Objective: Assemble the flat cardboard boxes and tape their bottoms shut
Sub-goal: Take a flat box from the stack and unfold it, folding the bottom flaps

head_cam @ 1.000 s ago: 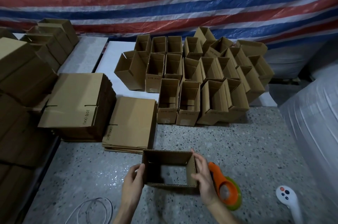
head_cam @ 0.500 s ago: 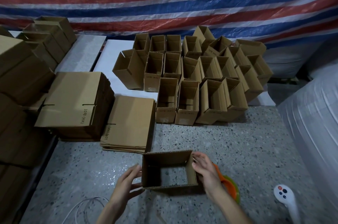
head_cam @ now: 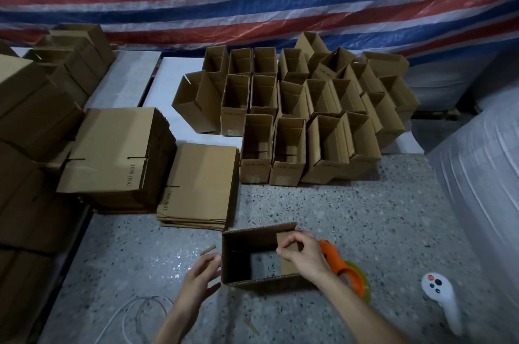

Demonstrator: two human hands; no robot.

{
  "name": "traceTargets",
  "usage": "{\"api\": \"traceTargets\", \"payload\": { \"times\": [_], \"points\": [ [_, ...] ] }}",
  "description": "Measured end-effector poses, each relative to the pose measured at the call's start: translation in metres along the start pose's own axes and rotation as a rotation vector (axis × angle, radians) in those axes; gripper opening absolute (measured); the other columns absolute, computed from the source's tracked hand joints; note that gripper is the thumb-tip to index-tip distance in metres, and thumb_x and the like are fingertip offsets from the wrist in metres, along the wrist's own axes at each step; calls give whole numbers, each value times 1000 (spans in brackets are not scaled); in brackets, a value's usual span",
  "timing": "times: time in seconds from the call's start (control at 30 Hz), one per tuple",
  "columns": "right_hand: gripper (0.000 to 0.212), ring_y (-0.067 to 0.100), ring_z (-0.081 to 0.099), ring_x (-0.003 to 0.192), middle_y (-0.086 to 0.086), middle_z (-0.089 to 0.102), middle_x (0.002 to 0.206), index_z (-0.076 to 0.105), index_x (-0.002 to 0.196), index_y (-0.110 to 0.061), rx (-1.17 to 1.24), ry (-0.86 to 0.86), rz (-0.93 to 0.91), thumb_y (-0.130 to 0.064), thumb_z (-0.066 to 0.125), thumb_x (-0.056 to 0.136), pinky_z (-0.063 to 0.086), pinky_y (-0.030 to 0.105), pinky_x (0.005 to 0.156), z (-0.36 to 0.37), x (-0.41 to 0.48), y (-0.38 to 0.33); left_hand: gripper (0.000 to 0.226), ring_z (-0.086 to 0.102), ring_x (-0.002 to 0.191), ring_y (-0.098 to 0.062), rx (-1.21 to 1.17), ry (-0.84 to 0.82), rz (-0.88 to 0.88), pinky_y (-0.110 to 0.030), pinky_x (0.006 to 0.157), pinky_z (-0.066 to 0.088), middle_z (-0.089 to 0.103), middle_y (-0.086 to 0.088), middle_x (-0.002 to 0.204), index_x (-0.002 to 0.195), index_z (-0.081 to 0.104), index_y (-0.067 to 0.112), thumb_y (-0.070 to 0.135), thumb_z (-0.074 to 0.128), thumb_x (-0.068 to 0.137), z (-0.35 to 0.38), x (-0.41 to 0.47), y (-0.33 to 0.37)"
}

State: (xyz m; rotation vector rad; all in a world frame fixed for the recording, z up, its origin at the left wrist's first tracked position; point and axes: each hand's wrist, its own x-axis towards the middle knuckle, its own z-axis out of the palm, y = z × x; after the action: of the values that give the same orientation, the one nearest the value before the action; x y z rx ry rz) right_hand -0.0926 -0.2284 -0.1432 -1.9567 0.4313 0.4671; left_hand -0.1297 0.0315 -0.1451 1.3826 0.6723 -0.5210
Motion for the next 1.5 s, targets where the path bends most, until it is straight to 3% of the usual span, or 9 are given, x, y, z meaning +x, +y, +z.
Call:
{"api": "traceTargets", "payload": {
  "times": [0.23, 0.63, 0.8, 0.9, 1.0, 1.17, 1.3, 1.43, 1.5],
  "points": [
    [29, 19, 36, 141, -1, 45, 146, 67, 103, -30, -36, -111, 19, -4, 66, 90, 27, 44, 120, -9, -12, 6, 27, 69, 105, -31, -13, -57, 27, -42, 88, 57, 72, -12, 104, 101, 68, 12, 37, 67, 90, 7, 1, -7],
    [27, 19, 36, 138, -3, 41, 143, 62, 107, -31, -84, -149, 26, -8, 65, 93, 30, 43, 118, -11, -10, 3, 26, 70, 85, -16, 176, 2, 183, -28, 68, 57, 71, -5, 99, 94, 60, 1, 25, 70, 92, 13, 14, 13],
    [33, 19, 44, 129, 1, 42, 137, 65, 104, -30, -72, -178, 28, -1, 64, 89, 42, 27, 97, -7, -8, -2, 34, 63, 66, -21, 368, 77, 254, -23, 45, 45, 62, -10, 94, 75, 48, 8, 5, 81, 79, 34, 22, 11],
    [37, 19, 45, 130, 1, 42, 142, 65, 106, -34, -75, -187, 27, -2, 63, 88, 46, 34, 104, -8, -8, -3, 36, 64, 64, -20, 395, 103, 243, -26, 49, 47, 63, -6, 87, 70, 48, 9, 2, 84, 74, 40, 26, 18],
    [27, 19, 26, 147, -3, 31, 154, 64, 112, -43, -57, -209, -1, -31, 72, 89, 22, 36, 120, -11, -13, -1, 32, 67, 67, -23, 407, 69, 262, -32, 52, 49, 67, -6, 88, 73, 53, 7, 3, 85, 74, 28, 24, 19],
    [80, 21, 1, 153, -9, 3, 164, 48, 130, -54, -100, -347, -42, -70, 82, 59, 12, 49, 122, -15, -22, 11, 7, 66, 89, -24, 337, -48, 280, -30, 61, 55, 69, -4, 98, 86, 71, 15, 10, 70, 91, 21, 12, 15],
    [90, 9, -5, 152, -25, -14, 159, 43, 133, -57, -193, -328, -189, -72, 84, 55, 18, 51, 124, -21, -22, 23, 20, 55, 117, 4, 449, -236, 251, -22, 95, 48, 62, 23, 121, 112, 75, 38, 36, 63, 96, -2, 7, 14],
    [77, 5, 5, 152, -24, -4, 161, 49, 132, -59, -189, -334, -243, -67, 84, 63, 19, 40, 124, -23, -21, 28, 79, 55, 122, -15, 495, -386, 227, -33, 101, 50, 47, 19, 142, 137, 58, 42, 51, 87, 64, -29, 5, 0],
    [73, 3, 6, 151, -23, -2, 161, 51, 130, -60, -171, -331, -255, -68, 82, 64, 20, 36, 123, -21, -20, 28, 82, 57, 118, -15, 484, -368, 257, -35, 100, 50, 53, 23, 137, 131, 61, 49, 58, 89, 55, -29, 7, 1]
  ]
}}
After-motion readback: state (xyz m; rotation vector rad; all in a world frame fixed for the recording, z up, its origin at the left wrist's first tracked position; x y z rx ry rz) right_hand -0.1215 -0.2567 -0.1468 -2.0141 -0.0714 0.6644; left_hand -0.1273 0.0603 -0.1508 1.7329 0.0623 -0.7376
